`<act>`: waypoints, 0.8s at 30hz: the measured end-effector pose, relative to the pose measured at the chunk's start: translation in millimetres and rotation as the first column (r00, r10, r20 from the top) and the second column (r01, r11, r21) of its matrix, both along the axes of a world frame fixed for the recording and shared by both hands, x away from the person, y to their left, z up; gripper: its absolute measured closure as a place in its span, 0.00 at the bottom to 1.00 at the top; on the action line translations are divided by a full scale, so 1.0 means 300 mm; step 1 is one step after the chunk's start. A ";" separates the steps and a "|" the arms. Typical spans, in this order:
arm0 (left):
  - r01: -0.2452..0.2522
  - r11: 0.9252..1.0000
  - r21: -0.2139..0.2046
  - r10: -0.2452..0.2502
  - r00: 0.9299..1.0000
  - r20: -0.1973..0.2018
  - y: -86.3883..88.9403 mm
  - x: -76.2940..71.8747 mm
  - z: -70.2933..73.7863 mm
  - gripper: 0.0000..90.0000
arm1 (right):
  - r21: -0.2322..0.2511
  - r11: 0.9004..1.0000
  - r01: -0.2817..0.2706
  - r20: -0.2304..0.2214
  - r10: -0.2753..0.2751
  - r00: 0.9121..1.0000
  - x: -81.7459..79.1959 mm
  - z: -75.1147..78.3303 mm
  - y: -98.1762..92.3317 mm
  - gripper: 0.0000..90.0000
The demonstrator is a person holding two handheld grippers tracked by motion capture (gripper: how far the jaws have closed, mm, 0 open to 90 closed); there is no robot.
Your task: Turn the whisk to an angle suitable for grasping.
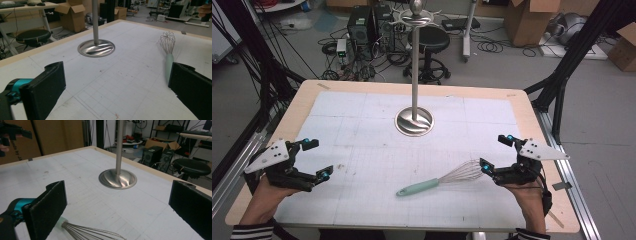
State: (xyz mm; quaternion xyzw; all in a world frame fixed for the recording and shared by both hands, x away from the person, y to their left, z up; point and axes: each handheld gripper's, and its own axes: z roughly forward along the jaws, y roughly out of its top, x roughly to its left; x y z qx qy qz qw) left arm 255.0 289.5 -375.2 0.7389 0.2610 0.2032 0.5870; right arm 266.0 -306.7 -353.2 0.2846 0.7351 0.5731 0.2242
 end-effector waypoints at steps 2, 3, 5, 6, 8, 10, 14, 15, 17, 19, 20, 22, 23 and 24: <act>-0.002 1.000 0.001 0.002 1.000 0.001 0.001 0.000 0.000 0.02 | -0.001 1.000 0.000 0.000 0.000 1.000 0.002 -0.002 -0.001 0.00; -0.001 1.000 0.002 0.001 1.000 0.002 0.001 -0.001 0.000 0.02 | -0.001 1.000 -0.001 -0.001 0.001 1.000 0.002 -0.003 -0.002 0.00; 0.000 1.000 0.006 0.000 1.000 0.003 0.002 -0.002 0.001 0.02 | 0.001 1.000 0.002 -0.003 -0.002 1.000 0.002 -0.003 -0.002 0.00; 0.000 1.000 0.004 0.000 1.000 0.002 0.002 -0.003 0.000 0.02 | 0.000 1.000 0.001 -0.002 -0.001 1.000 0.003 -0.003 -0.003 0.00; -0.002 1.000 0.004 0.002 1.000 0.001 0.005 -0.004 0.000 0.02 | 0.002 1.000 0.004 -0.004 -0.004 1.000 0.004 -0.003 -0.001 0.00; -0.001 1.000 0.001 0.001 1.000 0.001 0.005 -0.003 0.000 0.02 | -0.002 1.000 -0.002 -0.007 0.002 1.000 0.004 -0.004 0.001 0.00; 0.002 1.000 0.006 -0.002 1.000 0.003 0.003 -0.001 0.002 0.02 | -0.004 1.000 -0.005 -0.011 0.005 1.000 0.004 -0.007 0.001 0.00; 0.001 1.000 0.007 -0.001 1.000 0.003 0.002 -0.001 0.002 0.02 | -0.003 1.000 -0.003 -0.014 0.003 1.000 0.003 -0.008 0.000 0.00; 0.001 1.000 0.006 -0.001 1.000 0.003 0.002 0.001 0.001 0.02 | -0.002 1.000 -0.007 -0.013 0.007 1.000 0.003 -0.009 -0.003 0.00; 0.001 1.000 0.009 -0.001 1.000 0.001 0.001 0.003 0.001 0.02 | -0.005 1.000 -0.014 -0.018 0.014 1.000 0.001 -0.010 -0.003 0.00; 0.001 1.000 0.009 -0.001 1.000 0.001 0.001 0.003 0.001 0.02 | -0.005 1.000 -0.014 -0.018 0.014 1.000 0.001 -0.010 -0.003 0.00; 0.003 1.000 0.010 -0.003 1.000 0.001 0.000 0.004 0.001 0.02 | -0.017 0.999 -0.029 -0.024 0.029 0.999 -0.003 -0.008 0.001 0.00; 0.004 1.000 0.011 -0.004 1.000 0.002 -0.001 0.004 0.001 0.02 | -0.028 0.999 -0.039 -0.019 0.039 0.999 -0.004 -0.003 0.007 0.00; 0.004 1.000 0.011 -0.004 1.000 0.002 -0.001 0.004 0.001 0.02 | -0.028 0.999 -0.045 -0.023 0.044 0.999 -0.005 0.000 0.011 0.00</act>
